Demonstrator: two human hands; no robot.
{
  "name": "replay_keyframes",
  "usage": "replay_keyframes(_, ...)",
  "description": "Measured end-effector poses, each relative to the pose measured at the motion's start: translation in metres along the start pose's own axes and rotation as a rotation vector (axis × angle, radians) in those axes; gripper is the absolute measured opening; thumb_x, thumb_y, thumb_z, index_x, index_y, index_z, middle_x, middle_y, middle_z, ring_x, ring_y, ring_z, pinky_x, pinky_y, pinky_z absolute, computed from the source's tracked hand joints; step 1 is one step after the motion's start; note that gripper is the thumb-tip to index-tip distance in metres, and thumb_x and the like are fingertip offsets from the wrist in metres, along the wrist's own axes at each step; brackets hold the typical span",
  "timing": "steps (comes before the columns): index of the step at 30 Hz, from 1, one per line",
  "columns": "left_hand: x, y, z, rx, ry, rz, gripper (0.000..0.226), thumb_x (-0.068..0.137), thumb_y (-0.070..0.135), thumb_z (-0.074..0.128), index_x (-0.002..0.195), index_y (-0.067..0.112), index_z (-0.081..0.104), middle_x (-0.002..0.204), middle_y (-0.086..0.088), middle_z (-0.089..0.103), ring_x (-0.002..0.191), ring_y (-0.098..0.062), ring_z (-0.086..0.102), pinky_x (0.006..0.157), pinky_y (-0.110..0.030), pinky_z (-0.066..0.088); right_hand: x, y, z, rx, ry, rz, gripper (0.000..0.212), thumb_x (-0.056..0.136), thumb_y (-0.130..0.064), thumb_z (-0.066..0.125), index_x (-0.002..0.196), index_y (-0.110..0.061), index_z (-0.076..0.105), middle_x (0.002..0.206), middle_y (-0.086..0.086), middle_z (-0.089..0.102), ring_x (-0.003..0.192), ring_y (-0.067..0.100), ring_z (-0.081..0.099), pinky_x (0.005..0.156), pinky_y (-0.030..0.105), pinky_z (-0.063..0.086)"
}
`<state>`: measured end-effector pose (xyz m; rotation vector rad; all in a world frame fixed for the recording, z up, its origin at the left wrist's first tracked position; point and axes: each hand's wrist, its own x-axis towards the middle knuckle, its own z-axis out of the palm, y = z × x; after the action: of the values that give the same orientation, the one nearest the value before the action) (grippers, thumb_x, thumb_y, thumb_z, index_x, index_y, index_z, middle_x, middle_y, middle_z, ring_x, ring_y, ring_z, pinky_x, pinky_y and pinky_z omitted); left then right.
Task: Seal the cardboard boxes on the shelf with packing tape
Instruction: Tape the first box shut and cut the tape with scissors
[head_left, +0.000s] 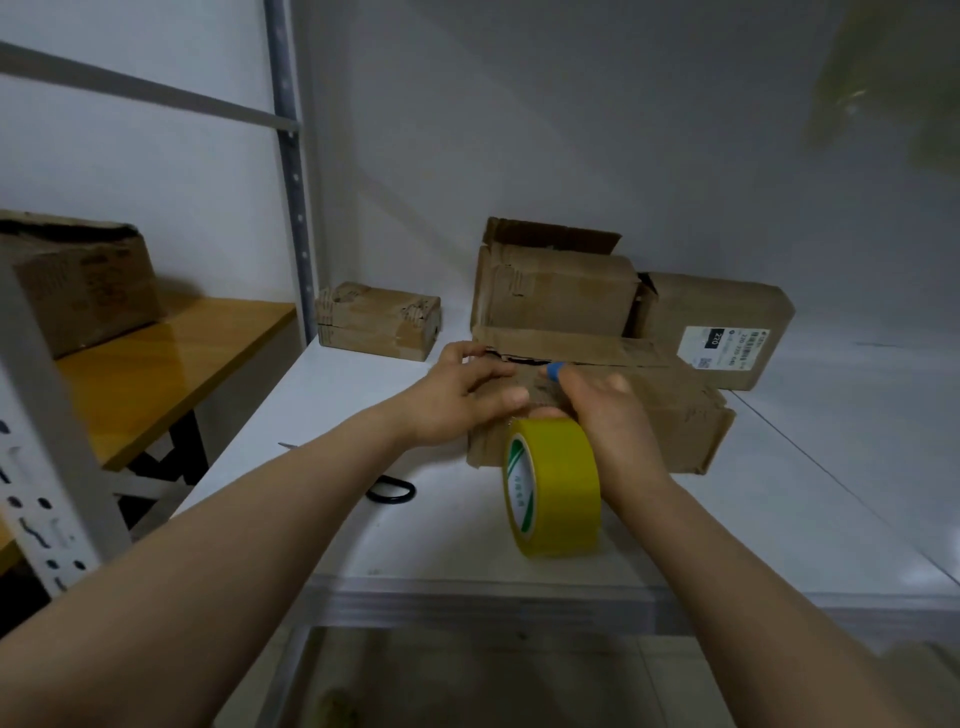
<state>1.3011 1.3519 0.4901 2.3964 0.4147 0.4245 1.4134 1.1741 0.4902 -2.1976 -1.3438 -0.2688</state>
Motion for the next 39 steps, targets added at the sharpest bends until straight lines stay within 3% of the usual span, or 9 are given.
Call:
replay_keyframes(7, -0.003, -0.012, 0.013, 0.078, 0.047, 0.034, 0.074, 0.085, 0.050, 0.075, 0.149, 0.040, 0.038, 0.159, 0.004, 0.008, 0.147, -0.030, 0.020, 0.121, -0.049, 0.029, -0.002, 0.005, -0.002, 0.144, 0.054, -0.001, 0.035, 0.098, -0.029, 0.061, 0.132, -0.024, 0.059, 0.112, -0.001, 0.063, 0.102, 0.014, 0.052, 0.078, 0.026, 0.040)
replay_keyframes(12, -0.001, -0.013, 0.004, 0.039, 0.068, 0.018, 0.125, 0.063, 0.079, 0.070, 0.159, 0.039, 0.000, 0.168, 0.005, -0.009, 0.155, -0.022, -0.006, 0.124, -0.051, 0.010, -0.001, 0.009, -0.029, 0.182, 0.229, 0.049, 0.027, 0.100, -0.030, 0.059, 0.126, -0.032, 0.063, 0.096, -0.014, 0.056, 0.097, 0.012, 0.059, 0.088, 0.032, 0.050)
replay_keyframes(18, 0.021, -0.011, -0.016, 0.080, -0.145, 0.042, 0.150, 0.048, 0.089, 0.070, 0.155, 0.039, -0.022, 0.166, 0.011, -0.022, 0.152, -0.014, -0.022, 0.125, -0.048, -0.004, 0.033, 0.000, -0.033, 0.061, -0.044, 0.034, 0.054, 0.104, -0.045, 0.045, 0.154, -0.026, 0.037, 0.162, -0.001, 0.034, 0.149, 0.018, 0.027, 0.117, 0.034, 0.024)
replay_keyframes(25, 0.036, -0.007, -0.025, 0.275, -0.290, -0.013, 0.132, 0.069, 0.074, 0.069, 0.157, 0.031, -0.020, 0.168, 0.002, -0.016, 0.153, -0.018, -0.019, 0.125, -0.047, -0.005, 0.073, 0.009, -0.006, -0.145, -0.368, 0.083, 0.068, 0.105, -0.057, 0.023, 0.160, -0.016, 0.021, 0.169, 0.009, 0.012, 0.156, 0.024, 0.007, 0.126, 0.046, 0.011)
replay_keyframes(28, 0.038, -0.015, -0.019, 0.239, -0.270, -0.035, 0.140, 0.057, 0.086, 0.063, 0.159, 0.030, -0.014, 0.166, 0.004, -0.007, 0.154, -0.021, 0.002, 0.126, -0.043, 0.011, 0.067, 0.006, -0.006, -0.104, -0.322, 0.086, 0.064, 0.106, -0.055, 0.022, 0.153, -0.014, 0.037, 0.160, 0.011, 0.036, 0.149, 0.027, 0.029, 0.120, 0.044, 0.025)
replay_keyframes(30, 0.040, -0.018, -0.018, 0.191, -0.253, -0.041, 0.144, 0.051, 0.088, 0.063, 0.159, 0.032, -0.013, 0.162, 0.007, 0.000, 0.151, -0.021, 0.011, 0.125, -0.042, 0.019, 0.057, -0.001, -0.020, 0.120, -0.162, 0.151, 0.056, 0.106, -0.054, 0.027, 0.134, -0.015, 0.056, 0.131, 0.007, 0.062, 0.122, 0.023, 0.055, 0.095, 0.038, 0.044)
replay_keyframes(32, 0.041, -0.020, -0.017, 0.161, -0.246, -0.032, 0.142, 0.052, 0.087, 0.065, 0.158, 0.034, -0.014, 0.160, 0.008, 0.003, 0.150, -0.020, 0.014, 0.125, -0.042, 0.020, 0.045, -0.004, -0.038, 0.251, 0.053, 0.210, 0.044, 0.105, -0.052, 0.035, 0.107, -0.018, 0.062, 0.098, -0.001, 0.066, 0.090, 0.017, 0.061, 0.069, 0.032, 0.043)
replay_keyframes(34, 0.041, -0.018, -0.018, 0.163, -0.263, -0.028, 0.137, 0.060, 0.082, 0.071, 0.158, 0.036, -0.013, 0.158, 0.008, 0.004, 0.149, -0.022, 0.015, 0.124, -0.042, 0.021, 0.033, -0.005, -0.054, 0.221, 0.137, 0.256, 0.040, 0.102, -0.055, 0.042, 0.095, -0.020, 0.061, 0.083, -0.001, 0.069, 0.080, 0.015, 0.063, 0.068, 0.033, 0.048)
replay_keyframes(39, 0.041, -0.014, -0.028, 0.178, -0.329, -0.069, 0.128, 0.070, 0.055, 0.085, 0.161, 0.033, -0.002, 0.161, 0.012, -0.004, 0.152, -0.022, 0.005, 0.123, -0.037, 0.010, 0.004, -0.013, -0.060, 0.552, -0.273, 0.413, 0.055, 0.089, -0.069, 0.051, 0.104, -0.017, 0.060, 0.075, 0.003, 0.075, 0.066, 0.015, 0.071, 0.066, 0.034, 0.058)
